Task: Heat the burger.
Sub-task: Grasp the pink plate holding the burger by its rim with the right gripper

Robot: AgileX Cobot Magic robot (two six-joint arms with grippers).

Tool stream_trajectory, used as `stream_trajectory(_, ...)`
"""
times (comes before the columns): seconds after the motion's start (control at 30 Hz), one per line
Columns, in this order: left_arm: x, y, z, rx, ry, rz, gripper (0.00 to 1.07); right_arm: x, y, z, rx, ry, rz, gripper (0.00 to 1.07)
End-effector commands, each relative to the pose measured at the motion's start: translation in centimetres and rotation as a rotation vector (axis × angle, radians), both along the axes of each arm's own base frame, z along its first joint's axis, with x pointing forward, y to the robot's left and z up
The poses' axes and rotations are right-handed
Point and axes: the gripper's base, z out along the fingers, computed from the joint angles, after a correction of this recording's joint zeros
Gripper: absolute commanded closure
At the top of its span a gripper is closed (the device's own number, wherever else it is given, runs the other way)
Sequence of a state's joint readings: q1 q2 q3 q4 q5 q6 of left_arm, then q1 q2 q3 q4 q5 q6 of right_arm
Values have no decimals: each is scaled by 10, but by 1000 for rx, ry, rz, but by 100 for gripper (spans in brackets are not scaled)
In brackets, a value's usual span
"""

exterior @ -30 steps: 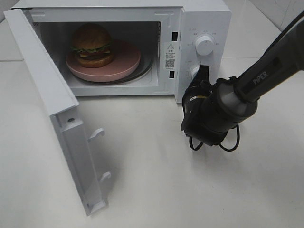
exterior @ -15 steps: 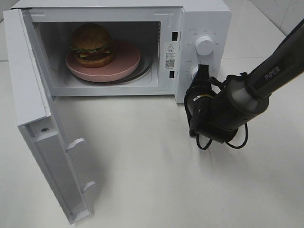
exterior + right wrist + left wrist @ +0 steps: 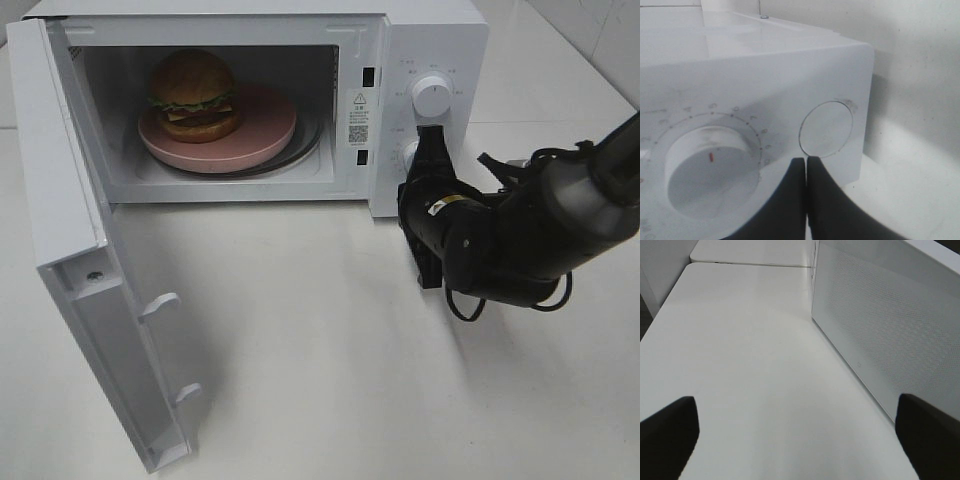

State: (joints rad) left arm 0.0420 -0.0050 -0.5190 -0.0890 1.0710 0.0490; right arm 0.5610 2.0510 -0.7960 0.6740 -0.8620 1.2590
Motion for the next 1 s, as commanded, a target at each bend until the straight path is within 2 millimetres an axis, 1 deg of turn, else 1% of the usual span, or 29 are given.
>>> stream_trajectory(0.03, 0, 0, -1, -7, -6, 3, 6, -8, -3, 8, -30, -15, 42, 107)
stream_trajectory(0.07, 0, 0, -1, -7, -6, 3, 6, -12, -5, 9, -39, -13, 55, 107)
stream_trajectory(0.1, 0, 0, -1, -7, -6, 3, 6, -20, -9, 12, -52, -7, 79, 107)
stream_trajectory(0.13, 0, 0, -1, -7, -6, 3, 6, -20, -9, 12, -52, -7, 79, 107)
stream_trajectory(0.17, 0, 0, -1, -7, -6, 3, 6, -27, -11, 15, -63, -10, 104, 107)
stream_trajectory(0.23, 0, 0, -1, -7, -6, 3, 6, -31, -13, 18, -68, -12, 119, 107)
stream_trajectory(0.27, 0, 0, -1, -7, -6, 3, 6, -39, -16, 23, -76, -17, 143, 107)
stream_trajectory(0.3, 0, 0, -1, -7, -6, 3, 6, -39, -16, 23, -76, -17, 143, 107)
stream_trajectory(0.37, 0, 0, -1, -7, -6, 3, 6, -50, -21, 27, -92, 2, 163, 107)
stream_trajectory(0.43, 0, 0, -1, -7, -6, 3, 6, -54, -23, 27, -103, 10, 171, 107)
stream_trajectory(0.47, 0, 0, -1, -7, -6, 3, 6, -61, -27, 31, -129, 25, 195, 107)
stream_trajectory(0.5, 0, 0, -1, -7, -6, 3, 6, -61, -27, 31, -129, 25, 195, 107)
stream_trajectory(0.53, 0, 0, -1, -7, -6, 3, 6, -67, -29, 37, -158, 28, 223, 107)
stream_trajectory(0.6, 0, 0, -1, -7, -6, 3, 6, -69, -30, 40, -178, 31, 242, 107)
stream_trajectory(0.63, 0, 0, -1, -7, -6, 3, 6, -74, -30, 45, -215, 39, 284, 106)
stream_trajectory(0.7, 0, 0, -1, -7, -6, 3, 6, -76, -31, 48, -230, 39, 301, 106)
stream_trajectory(0.77, 0, 0, -1, -7, -6, 3, 6, -81, -30, 57, -300, 46, 379, 106)
stream_trajectory(0.8, 0, 0, -1, -7, -6, 3, 6, -81, -30, 57, -300, 46, 379, 106)
stream_trajectory(0.83, 0, 0, -1, -7, -6, 3, 6, -84, -30, 63, -343, 48, 429, 105)
stream_trajectory(0.87, 0, 0, -1, -7, -6, 3, 6, -84, -30, 63, -343, 48, 429, 105)
stream_trajectory(0.93, 0, 0, -1, -7, -6, 3, 6, -90, -30, 71, -408, 46, 502, 104)
stream_trajectory(0.97, 0, 0, -1, -7, -6, 3, 6, -90, -30, 71, -408, 46, 502, 104)
stream_trajectory(1.0, 0, 0, -1, -7, -6, 3, 6, -93, -30, 76, -453, 47, 553, 104)
